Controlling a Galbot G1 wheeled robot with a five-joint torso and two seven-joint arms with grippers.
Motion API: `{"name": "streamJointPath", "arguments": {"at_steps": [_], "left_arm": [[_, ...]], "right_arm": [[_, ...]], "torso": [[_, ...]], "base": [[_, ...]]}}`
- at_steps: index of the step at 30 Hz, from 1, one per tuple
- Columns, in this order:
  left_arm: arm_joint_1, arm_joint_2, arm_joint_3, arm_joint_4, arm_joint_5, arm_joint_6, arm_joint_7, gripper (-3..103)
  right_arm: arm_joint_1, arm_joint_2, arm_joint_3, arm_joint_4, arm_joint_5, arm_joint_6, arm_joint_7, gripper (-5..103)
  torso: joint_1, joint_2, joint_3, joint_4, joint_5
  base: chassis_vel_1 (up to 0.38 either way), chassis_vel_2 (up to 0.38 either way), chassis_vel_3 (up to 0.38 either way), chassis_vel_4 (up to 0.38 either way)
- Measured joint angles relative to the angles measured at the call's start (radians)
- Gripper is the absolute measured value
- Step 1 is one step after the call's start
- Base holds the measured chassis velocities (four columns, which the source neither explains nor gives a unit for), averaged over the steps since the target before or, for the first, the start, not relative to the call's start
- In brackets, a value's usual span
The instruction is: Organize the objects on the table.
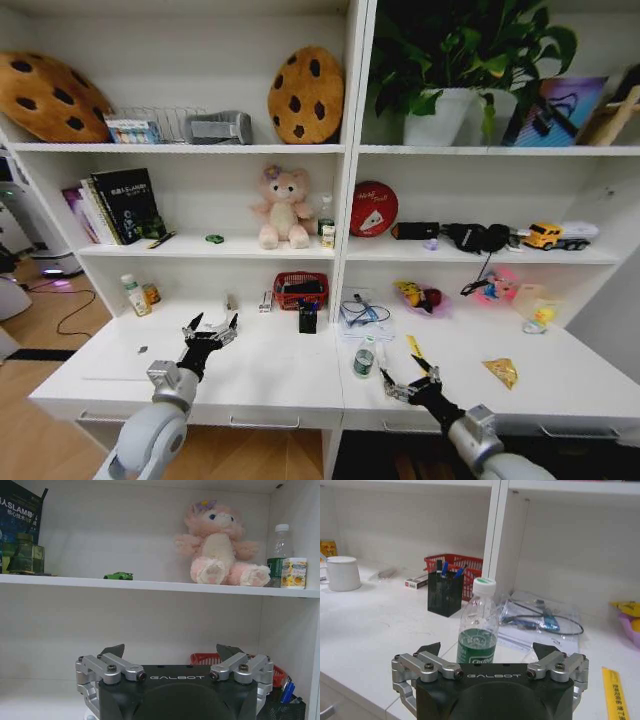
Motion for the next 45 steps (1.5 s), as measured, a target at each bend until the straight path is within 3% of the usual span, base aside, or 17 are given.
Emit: {"name": "streamJointPath", "arguments": {"at_steps": [6,8,11,23,26,28,29,33,35,43,45], "left_arm": [[0.000,0.000,0.000,0.000,0.000,0.000,0.000,100],[0.000,0.000,0.000,0.000,0.000,0.000,0.000,100],[0.000,0.000,0.000,0.000,0.000,0.000,0.000,100],[0.000,0.000,0.000,0.000,0.000,0.000,0.000,100],[0.000,0.000,0.000,0.000,0.000,0.000,0.000,100],[0.000,0.000,0.000,0.000,0.000,0.000,0.000,100],[0.000,0.000,0.000,0.000,0.000,0.000,0.000,100],[0.000,0.000,0.000,0.000,0.000,0.000,0.000,100],[0.000,0.000,0.000,0.000,0.000,0.000,0.000,100],[0.000,0.000,0.000,0.000,0.000,0.000,0.000,100],[0.000,0.000,0.000,0.000,0.000,0.000,0.000,100]], "right_arm": [[0.166,-0.008,-0.036,-0.150,-0.031,0.011,-0.062,100],[0.236,-0.027,-0.057,-0.204,-0.029,0.024,-0.153,100],[0.269,-0.041,-0.071,-0.233,-0.008,0.015,-0.214,100],[0.375,-0.056,-0.136,-0.353,0.029,0.034,-0.269,101],[0.427,-0.049,-0.186,-0.390,0.029,0.036,-0.274,86],[0.435,-0.047,-0.193,-0.393,0.028,0.035,-0.274,86],[0.448,-0.043,-0.204,-0.396,0.028,0.033,-0.272,75],[0.451,-0.043,-0.208,-0.391,0.029,0.029,-0.265,70],[0.432,-0.049,-0.197,-0.346,0.055,0.016,-0.231,53],[0.369,-0.083,-0.143,-0.235,0.109,-0.015,-0.137,36],[0.343,-0.096,-0.120,-0.163,0.118,-0.042,-0.072,30]], "torso": [[0.000,0.000,0.000,0.0003,0.0005],[0.000,0.000,0.000,0.0005,0.0002],[0.000,0.000,0.000,0.0003,0.0001],[0.000,0.000,0.000,0.0002,0.0001],[0.000,0.000,0.000,0.0003,0.0001],[0.000,0.000,0.000,0.0003,0.0002],[0.000,0.000,0.000,0.0004,0.0002],[0.000,0.000,0.000,0.0004,0.0001],[0.000,0.000,0.000,0.0003,0.0001],[0.000,0.000,0.000,0.0002,0.0002],[0.000,0.000,0.000,0.0003,0.0004]], "base": [[0.000,0.000,0.000,0.000],[0.000,0.000,0.000,0.000],[0.000,0.000,0.000,0.000],[0.000,0.000,0.000,0.000],[0.000,0.000,0.000,0.000],[0.000,0.000,0.000,0.000],[0.000,0.000,0.000,0.000],[0.000,0.000,0.000,0.000],[0.000,0.000,0.000,0.000],[0.000,0.000,0.000,0.000],[0.000,0.000,0.000,0.000]]}}
